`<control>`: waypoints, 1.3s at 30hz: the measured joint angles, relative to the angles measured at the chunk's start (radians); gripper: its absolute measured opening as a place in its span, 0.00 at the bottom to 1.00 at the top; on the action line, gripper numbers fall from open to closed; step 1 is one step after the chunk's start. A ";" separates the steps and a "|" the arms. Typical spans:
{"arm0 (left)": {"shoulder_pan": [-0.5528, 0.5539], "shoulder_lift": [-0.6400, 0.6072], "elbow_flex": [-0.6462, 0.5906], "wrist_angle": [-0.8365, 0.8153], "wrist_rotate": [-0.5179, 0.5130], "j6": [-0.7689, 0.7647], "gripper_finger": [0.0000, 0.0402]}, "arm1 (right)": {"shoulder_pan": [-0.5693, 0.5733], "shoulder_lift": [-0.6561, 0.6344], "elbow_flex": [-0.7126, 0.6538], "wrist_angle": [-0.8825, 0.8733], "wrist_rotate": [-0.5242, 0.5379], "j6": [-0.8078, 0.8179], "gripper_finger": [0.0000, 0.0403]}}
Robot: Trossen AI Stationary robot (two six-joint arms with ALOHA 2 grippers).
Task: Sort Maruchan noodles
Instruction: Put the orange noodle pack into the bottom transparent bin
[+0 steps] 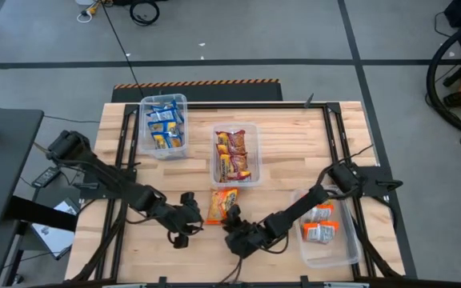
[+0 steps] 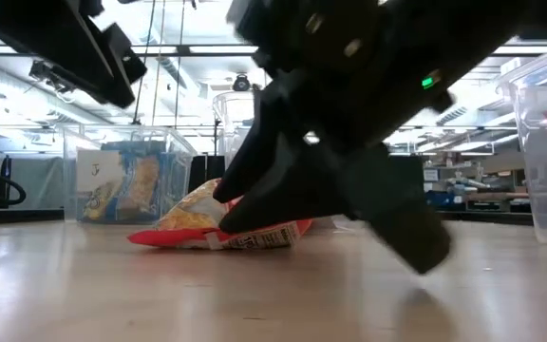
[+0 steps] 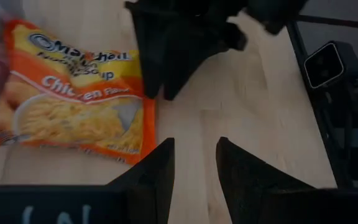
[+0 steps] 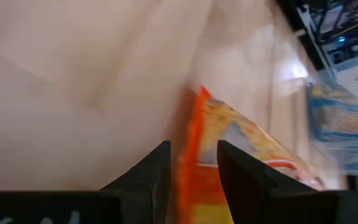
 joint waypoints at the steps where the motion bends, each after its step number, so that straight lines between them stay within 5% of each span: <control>1: -0.005 -0.013 0.000 -0.011 -0.005 0.000 0.31 | -0.007 0.003 0.001 0.002 0.005 -0.019 0.33; 15: -0.008 -0.036 0.000 -0.052 -0.015 -0.006 0.31 | -0.021 -0.005 0.000 -0.099 -0.129 -0.076 0.33; 21: -0.007 -0.036 0.000 -0.060 -0.048 -0.007 0.31 | -0.029 -0.012 -0.001 -0.140 -0.006 -0.035 0.33; 39: 0.027 -0.036 0.000 -0.059 -0.061 -0.028 0.31 | -0.061 -0.006 -0.002 -0.073 -0.009 -0.059 0.26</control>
